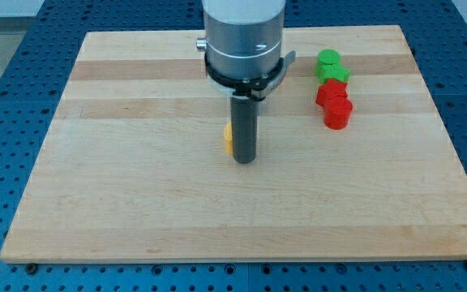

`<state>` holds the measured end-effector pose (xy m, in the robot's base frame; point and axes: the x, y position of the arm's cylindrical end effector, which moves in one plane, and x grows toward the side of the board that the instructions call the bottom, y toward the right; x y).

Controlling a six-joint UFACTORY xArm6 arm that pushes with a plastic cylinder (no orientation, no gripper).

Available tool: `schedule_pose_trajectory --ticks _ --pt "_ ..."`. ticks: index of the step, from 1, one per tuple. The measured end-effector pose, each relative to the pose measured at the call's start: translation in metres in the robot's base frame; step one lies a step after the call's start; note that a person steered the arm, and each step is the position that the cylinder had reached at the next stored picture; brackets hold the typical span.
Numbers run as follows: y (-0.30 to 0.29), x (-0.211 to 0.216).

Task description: Push the heart upwards

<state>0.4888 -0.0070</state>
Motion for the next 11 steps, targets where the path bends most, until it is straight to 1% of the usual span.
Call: schedule_pose_trajectory --ticks 1,2,4,6,8,11 --pt "-0.02 0.014" --pt "-0.028 0.011" --pt "-0.026 -0.004" --pt "-0.008 -0.007" --pt "-0.006 -0.024" --pt "-0.003 -0.035"
